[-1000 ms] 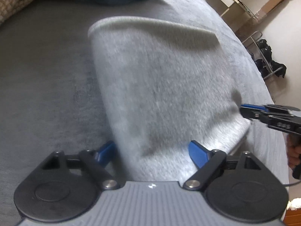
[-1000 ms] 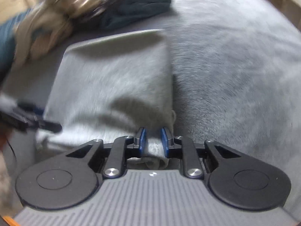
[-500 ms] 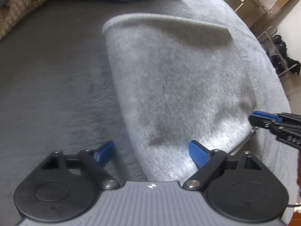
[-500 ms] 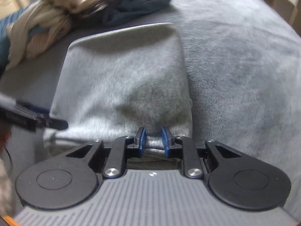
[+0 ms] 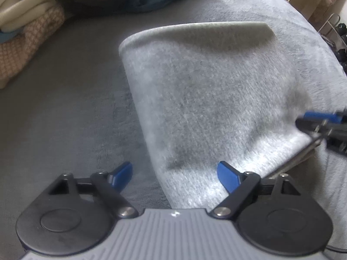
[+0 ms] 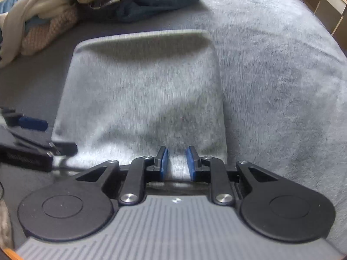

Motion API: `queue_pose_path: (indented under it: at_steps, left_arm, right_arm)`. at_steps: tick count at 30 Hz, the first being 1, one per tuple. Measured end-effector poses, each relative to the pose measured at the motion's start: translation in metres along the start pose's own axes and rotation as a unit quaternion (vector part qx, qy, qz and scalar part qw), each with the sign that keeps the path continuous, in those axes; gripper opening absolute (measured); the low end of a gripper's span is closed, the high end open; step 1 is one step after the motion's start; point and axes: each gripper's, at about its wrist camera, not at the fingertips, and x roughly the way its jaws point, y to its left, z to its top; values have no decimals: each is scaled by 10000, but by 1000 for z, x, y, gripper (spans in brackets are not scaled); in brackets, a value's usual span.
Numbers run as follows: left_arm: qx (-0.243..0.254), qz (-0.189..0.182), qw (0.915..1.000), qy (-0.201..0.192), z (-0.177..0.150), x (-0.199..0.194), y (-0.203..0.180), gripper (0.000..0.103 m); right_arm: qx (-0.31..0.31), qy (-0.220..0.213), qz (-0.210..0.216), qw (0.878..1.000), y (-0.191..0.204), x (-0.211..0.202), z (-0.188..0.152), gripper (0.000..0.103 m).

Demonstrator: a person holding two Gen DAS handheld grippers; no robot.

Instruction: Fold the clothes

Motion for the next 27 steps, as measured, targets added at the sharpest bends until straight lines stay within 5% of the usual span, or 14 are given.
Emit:
queue_pose_path:
  at_steps: [5, 18, 27]
  left_arm:
    - [-28, 92, 9999, 39, 1, 1, -1, 88]
    - [-54, 236, 9997, 44, -2, 1, -3, 92]
    - [-47, 310, 9995, 23, -7, -2, -1, 94]
  right_arm:
    - [-47, -303, 13, 9995, -1, -6, 19, 18]
    - [-9, 126, -75, 9999, -11, 21, 25, 19]
    - [46, -95, -127, 9999, -8, 14, 36, 20]
